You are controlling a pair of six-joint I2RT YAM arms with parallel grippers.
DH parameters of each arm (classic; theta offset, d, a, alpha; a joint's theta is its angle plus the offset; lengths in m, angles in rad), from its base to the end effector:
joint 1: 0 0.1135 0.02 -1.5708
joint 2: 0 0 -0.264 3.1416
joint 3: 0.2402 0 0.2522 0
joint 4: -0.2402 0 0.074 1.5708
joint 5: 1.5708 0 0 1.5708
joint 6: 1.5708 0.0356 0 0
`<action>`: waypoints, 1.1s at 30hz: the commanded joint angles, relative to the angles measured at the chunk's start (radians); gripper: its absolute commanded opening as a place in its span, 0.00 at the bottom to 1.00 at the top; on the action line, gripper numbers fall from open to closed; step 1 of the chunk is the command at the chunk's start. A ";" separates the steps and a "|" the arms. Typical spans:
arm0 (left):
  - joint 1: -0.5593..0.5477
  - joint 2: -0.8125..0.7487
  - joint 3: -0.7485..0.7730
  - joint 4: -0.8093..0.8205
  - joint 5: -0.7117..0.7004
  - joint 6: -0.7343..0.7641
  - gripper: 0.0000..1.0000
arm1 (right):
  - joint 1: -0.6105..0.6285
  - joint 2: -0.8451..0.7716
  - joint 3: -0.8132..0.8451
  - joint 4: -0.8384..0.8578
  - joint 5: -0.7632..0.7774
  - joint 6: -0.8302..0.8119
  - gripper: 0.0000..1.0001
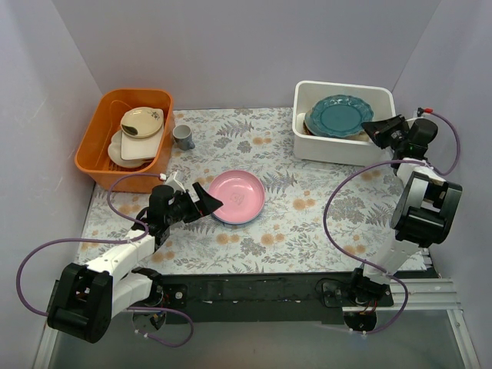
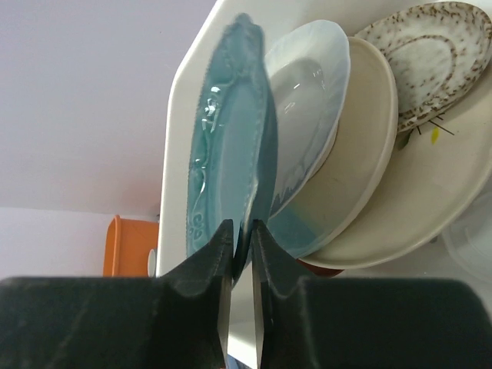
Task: Place the plates into the plastic bin on the countertop
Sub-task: Place the plate in the plastic bin, then pick up the plate at the center of the board.
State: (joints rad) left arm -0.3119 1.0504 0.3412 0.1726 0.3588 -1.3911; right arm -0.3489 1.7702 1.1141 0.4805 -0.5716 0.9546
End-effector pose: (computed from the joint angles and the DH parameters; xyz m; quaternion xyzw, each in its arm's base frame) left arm 0.1922 -0.0751 0.1737 -0.3638 0.7791 -0.4681 0.2038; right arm 0.3875 -0.1205 0.2522 0.3020 0.6944 0.3900 0.5238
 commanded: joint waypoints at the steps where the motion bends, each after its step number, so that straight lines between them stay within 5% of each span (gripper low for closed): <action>1: -0.006 -0.007 0.025 -0.012 -0.009 0.017 0.98 | -0.010 -0.052 0.006 0.029 -0.008 -0.034 0.28; 21: -0.004 -0.039 0.039 -0.058 -0.044 0.021 0.98 | -0.016 -0.253 -0.125 0.012 0.042 -0.088 0.69; 33: -0.004 -0.009 0.033 -0.033 -0.044 0.020 0.97 | 0.010 -0.321 -0.123 0.035 -0.010 -0.089 0.71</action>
State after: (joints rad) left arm -0.3119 1.0267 0.3531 0.1280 0.3248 -1.3838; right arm -0.3584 1.4807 0.9783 0.4721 -0.5549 0.8829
